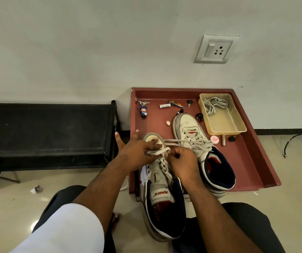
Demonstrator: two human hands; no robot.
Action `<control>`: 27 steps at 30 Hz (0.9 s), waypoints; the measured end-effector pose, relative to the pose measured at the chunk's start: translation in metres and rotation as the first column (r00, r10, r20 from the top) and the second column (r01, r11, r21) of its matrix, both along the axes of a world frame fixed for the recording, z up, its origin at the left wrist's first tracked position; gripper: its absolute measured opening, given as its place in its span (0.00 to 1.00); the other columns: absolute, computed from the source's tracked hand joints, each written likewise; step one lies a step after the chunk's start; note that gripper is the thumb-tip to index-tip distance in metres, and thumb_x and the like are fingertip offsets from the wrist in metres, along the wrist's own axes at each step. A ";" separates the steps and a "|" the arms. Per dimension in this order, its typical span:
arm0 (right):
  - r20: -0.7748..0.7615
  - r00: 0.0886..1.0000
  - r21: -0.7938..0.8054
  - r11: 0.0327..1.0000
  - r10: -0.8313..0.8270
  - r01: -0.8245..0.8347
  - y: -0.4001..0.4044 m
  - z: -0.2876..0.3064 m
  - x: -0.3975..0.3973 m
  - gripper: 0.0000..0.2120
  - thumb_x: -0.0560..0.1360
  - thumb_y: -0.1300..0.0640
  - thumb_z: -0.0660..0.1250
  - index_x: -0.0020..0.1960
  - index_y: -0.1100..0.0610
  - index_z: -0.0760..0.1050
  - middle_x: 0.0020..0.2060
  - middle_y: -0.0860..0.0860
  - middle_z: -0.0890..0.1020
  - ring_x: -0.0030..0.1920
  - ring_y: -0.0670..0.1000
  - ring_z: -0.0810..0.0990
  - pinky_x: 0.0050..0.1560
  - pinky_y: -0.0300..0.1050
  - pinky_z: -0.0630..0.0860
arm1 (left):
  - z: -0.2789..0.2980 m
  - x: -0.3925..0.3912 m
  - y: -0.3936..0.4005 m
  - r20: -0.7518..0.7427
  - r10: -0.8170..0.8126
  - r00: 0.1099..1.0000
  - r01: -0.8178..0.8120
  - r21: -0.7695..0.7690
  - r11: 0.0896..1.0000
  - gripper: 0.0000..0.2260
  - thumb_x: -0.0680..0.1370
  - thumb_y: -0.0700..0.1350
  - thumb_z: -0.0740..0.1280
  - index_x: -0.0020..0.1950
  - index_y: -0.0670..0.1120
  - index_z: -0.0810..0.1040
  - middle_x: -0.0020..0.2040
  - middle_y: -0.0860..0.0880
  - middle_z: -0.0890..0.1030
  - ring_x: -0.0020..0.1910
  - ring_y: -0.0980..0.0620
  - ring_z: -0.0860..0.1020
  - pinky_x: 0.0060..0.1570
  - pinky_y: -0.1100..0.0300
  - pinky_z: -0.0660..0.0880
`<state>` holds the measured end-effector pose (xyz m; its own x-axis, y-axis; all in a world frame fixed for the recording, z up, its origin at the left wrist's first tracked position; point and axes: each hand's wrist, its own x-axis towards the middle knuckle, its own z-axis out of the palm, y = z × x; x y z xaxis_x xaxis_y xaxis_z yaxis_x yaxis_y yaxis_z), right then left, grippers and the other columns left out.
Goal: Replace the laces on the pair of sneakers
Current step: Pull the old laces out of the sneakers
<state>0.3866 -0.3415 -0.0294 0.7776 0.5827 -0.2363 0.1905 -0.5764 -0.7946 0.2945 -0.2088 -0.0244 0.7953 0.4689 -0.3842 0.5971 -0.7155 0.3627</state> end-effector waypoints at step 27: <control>0.210 0.954 0.325 0.935 -0.215 0.140 -0.005 0.052 0.010 0.07 0.75 0.64 0.70 0.50 0.58 0.83 0.40 0.44 0.81 0.38 0.36 0.77 0.40 0.29 0.72 | -0.005 0.004 -0.003 -0.008 0.044 0.999 -0.045 -0.021 0.999 0.18 0.80 0.58 0.63 0.70 0.65 0.71 0.78 0.50 0.63 0.79 0.50 0.39 0.64 0.33 0.25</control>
<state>0.3966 -0.3467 0.0222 0.8858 0.4441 0.1345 0.3128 -0.3574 -0.8800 0.2981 -0.2118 -0.0297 0.7707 0.4956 -0.4006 0.6311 -0.6805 0.3723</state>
